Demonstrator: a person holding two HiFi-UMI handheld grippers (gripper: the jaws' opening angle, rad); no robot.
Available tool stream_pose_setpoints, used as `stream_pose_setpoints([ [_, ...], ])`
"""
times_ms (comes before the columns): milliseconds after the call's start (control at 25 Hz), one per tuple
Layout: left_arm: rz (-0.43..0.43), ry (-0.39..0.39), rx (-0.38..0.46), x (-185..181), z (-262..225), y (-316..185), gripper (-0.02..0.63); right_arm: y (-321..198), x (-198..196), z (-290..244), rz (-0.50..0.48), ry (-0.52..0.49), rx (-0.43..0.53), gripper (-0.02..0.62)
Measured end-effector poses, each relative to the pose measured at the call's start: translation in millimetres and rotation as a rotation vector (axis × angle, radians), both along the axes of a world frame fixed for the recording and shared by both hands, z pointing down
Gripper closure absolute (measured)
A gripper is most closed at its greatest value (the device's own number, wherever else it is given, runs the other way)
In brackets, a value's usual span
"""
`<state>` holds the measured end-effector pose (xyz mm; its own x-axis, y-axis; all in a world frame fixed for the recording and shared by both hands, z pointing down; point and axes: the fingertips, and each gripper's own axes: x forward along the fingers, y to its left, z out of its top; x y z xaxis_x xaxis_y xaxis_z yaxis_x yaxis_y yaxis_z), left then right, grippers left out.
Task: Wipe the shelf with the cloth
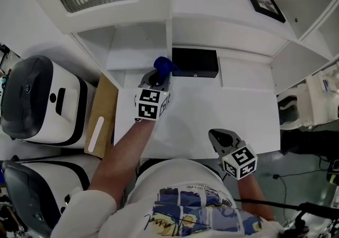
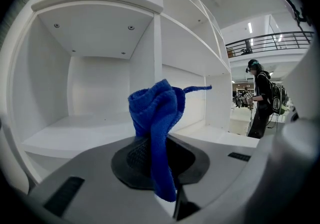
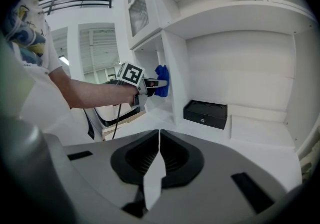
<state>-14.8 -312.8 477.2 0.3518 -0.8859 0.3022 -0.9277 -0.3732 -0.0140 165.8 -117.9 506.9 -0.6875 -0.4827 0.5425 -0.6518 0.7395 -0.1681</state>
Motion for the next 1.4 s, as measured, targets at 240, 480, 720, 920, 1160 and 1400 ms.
stream_pose_setpoints([
  [240, 0.009, -0.018, 0.060, 5.4, -32.5, -1.0, 0.551, -1.7, -1.5, 1.3, -0.018, -0.015, 0.000, 0.565],
  [480, 0.012, -0.035, 0.109, 6.5, -72.4, -1.8, 0.551, -4.2, -0.4, 0.2, -0.024, -0.029, 0.008, 0.565],
  [720, 0.014, -0.049, 0.166, 7.5, -116.5, -2.3, 0.551, -5.4, -1.7, 0.7, -0.035, -0.037, 0.009, 0.565],
  [920, 0.025, -0.067, 0.221, 10.2, -154.1, -1.6, 0.551, -8.0, -3.5, -0.3, -0.042, -0.045, 0.010, 0.565],
  [1160, 0.054, -0.097, 0.279, 16.4, -193.3, -1.4, 0.551, -11.2, -9.1, -1.2, -0.049, -0.057, 0.010, 0.565],
  [1400, 0.079, -0.102, 0.291, 19.8, -204.8, -1.7, 0.551, -12.6, -15.2, 0.7, -0.050, -0.065, 0.004, 0.565],
])
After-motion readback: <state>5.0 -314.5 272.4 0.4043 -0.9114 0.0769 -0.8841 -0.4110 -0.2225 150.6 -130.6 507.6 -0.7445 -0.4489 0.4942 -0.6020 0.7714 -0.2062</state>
